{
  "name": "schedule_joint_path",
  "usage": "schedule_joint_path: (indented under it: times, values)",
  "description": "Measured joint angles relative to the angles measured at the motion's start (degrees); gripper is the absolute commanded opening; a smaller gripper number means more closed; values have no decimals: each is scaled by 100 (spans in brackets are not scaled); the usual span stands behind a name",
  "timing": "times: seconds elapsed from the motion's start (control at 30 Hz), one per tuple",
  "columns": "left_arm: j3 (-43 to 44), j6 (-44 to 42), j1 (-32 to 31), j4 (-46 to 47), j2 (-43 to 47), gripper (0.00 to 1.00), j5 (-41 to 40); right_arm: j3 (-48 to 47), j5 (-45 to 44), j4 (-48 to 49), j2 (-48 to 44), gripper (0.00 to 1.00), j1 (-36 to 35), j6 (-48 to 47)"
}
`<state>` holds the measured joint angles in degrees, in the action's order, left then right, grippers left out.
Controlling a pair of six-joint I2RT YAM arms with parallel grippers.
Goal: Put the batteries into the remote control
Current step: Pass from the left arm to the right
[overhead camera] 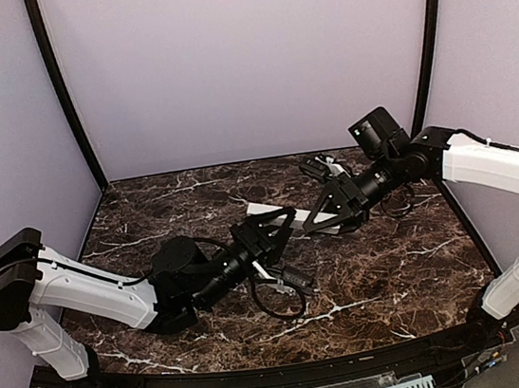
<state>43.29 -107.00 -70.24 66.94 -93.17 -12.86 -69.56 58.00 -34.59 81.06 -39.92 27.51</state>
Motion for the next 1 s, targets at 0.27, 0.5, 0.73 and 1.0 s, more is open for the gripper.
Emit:
schedule_joint_path:
  times: [0.27, 0.5, 0.73, 1.0]
  values:
    - [0, -98, 0, 352, 0, 0, 42, 236, 398, 544, -192, 30, -4, 249]
    - [0, -120, 2, 428, 0, 0, 50, 284, 485, 763, -212, 0, -7, 457]
    - [0, -2, 2, 428, 0, 50, 17, 286, 452, 809, -212, 0, -7, 588]
    - [7, 330, 4, 227, -4, 83, -155, 289, -343, 743, -229, 0, -26, 673]
